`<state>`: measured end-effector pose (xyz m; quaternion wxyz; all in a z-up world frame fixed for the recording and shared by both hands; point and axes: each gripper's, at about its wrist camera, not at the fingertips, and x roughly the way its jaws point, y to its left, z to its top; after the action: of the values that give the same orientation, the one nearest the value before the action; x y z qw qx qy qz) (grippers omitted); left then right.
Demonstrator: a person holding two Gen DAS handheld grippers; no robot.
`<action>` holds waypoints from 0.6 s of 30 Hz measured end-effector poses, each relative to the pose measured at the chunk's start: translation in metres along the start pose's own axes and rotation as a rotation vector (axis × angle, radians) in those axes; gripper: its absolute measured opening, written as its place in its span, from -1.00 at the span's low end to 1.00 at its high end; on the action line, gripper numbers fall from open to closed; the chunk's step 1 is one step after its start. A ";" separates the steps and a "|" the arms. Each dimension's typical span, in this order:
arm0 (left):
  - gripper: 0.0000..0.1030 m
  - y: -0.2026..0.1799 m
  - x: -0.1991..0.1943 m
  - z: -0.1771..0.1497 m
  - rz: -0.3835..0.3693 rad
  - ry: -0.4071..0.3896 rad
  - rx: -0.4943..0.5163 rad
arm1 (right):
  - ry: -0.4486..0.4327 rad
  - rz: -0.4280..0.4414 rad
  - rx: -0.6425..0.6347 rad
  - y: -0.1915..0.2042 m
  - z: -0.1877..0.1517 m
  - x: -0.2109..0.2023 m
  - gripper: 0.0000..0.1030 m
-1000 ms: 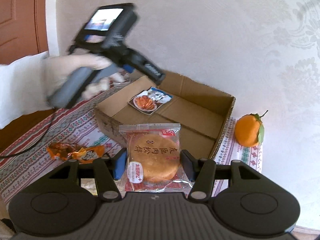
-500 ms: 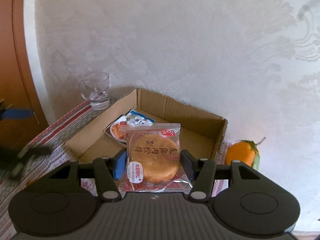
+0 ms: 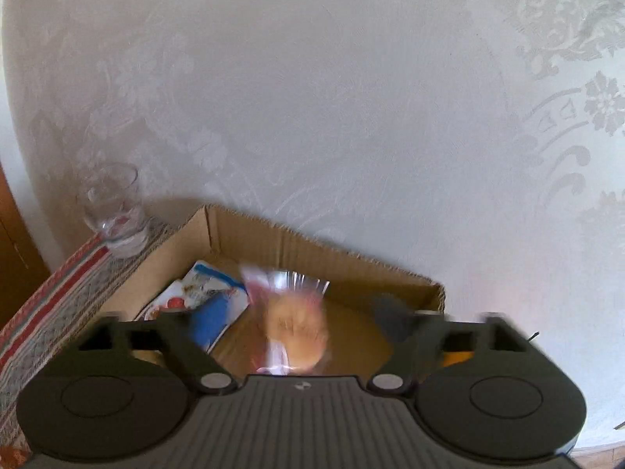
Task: Organize snacks
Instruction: 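Carry both packets into the cardboard box and open both tools to release them, then move both tools back from the box toward the remaining snack packets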
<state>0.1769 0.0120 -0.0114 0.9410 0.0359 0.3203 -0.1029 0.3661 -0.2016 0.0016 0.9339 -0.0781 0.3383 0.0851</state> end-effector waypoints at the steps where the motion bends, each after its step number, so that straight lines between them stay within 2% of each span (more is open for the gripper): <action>1: 0.80 0.001 0.000 -0.002 0.000 0.001 0.000 | -0.010 0.016 0.008 0.000 -0.002 -0.006 0.91; 4: 0.80 0.004 -0.003 -0.006 0.005 0.006 -0.001 | -0.032 0.022 -0.001 0.004 -0.011 -0.025 1.00; 18: 0.80 0.004 -0.027 -0.024 0.013 0.008 0.004 | -0.035 0.089 -0.022 0.027 -0.067 -0.103 1.00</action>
<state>0.1427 0.0241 -0.0143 0.9403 0.0404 0.3235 -0.0973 0.2409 -0.1998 0.0147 0.9340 -0.0718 0.3241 0.1318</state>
